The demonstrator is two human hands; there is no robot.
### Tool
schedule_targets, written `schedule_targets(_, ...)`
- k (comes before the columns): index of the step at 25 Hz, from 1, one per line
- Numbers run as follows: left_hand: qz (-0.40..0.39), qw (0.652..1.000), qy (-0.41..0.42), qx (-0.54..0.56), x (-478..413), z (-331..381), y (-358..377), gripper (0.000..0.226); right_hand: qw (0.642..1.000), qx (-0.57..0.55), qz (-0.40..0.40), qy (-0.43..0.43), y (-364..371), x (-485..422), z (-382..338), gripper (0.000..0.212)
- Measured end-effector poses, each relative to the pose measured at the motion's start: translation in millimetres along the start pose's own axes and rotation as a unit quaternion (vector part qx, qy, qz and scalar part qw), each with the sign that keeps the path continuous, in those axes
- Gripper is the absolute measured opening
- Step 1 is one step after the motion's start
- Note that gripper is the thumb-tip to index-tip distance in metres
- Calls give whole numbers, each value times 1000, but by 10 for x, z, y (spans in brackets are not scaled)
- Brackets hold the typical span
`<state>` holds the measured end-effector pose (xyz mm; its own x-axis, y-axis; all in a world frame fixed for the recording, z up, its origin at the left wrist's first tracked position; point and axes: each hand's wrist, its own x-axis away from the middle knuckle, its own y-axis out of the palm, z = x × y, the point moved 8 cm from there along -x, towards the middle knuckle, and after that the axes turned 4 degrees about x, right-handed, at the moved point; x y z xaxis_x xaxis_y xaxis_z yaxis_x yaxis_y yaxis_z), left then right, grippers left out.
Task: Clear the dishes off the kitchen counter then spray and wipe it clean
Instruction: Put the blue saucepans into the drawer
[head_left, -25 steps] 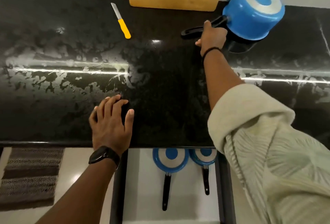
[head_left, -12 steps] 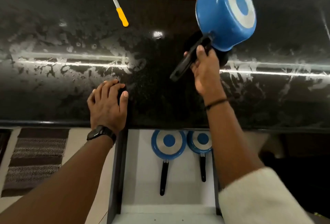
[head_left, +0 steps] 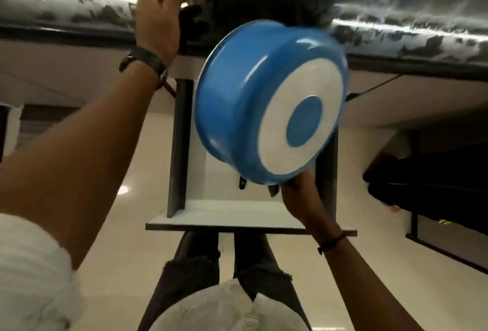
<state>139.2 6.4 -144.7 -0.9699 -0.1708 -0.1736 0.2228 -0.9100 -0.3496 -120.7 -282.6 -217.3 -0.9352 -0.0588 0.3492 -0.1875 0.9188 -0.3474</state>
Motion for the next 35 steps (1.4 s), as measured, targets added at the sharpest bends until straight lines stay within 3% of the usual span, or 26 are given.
schedule_targets(2, -41, 988, -60, 137, 533, -177, -69, 42, 998, 58, -36, 17, 83, 200, 397, 38)
schedule_targets(6, -230, 938, -228, 123, 2015, -595, 149, 30, 976, 187, -108, 39, 293, 196, 1074, 53)
schedule_targets(7, -244, 924, -269, 119, 2343, -812, 171, 30, 964, 226, -129, 50, 395, 132, 1274, 53)
schedule_targets(10, -180, 924, -332, 61, 2910, -1616, 62, 38, 933, 301, -195, 36, 744, -102, 1739, 46)
schedule_targets(11, -168, 920, -351, 54, 3051, -1861, 48, 50, 924, 316, -213, 30, 855, -188, 1880, 40)
schedule_targets(13, -159, 899, -405, 38, 3319, -2279, 59, 68, 909, 348, -227, 13, 1020, -381, 2085, 32)
schedule_targets(17, -115, 850, -508, 76, 3756, -2818, 205, 86, 896, 379, -229, -19, 1239, -652, 2539, 38)
schedule_targets(21, -98, 811, -574, 54, 4041, -3051, 300, 80, 880, 414, -233, -10, 1330, -679, 2764, 44)
schedule_targets(25, -106, 820, -563, 12, 4139, -3116, 284, 76, 874, 438, -210, -1, 1362, -622, 2813, 48)
schedule_targets(28, -121, 820, -559, 8, 4140, -3105, 246, 47, 884, 415, -213, 38, 1342, -593, 2803, 38)
schedule_targets(30, -130, 833, -537, 0, 4128, -2979, 196, 37, 912, 360, -193, 45, 1315, -489, 2584, 31)
schedule_targets(33, -175, 869, -459, -59, 4245, -2579, 70, 49, 947, 314, -56, 32, 1076, 9, 2111, 30)
schedule_targets(35, -225, 895, -344, -172, 4396, -2329, -2, 49, 932, 360, 34, 38, 891, 527, 1930, 30)
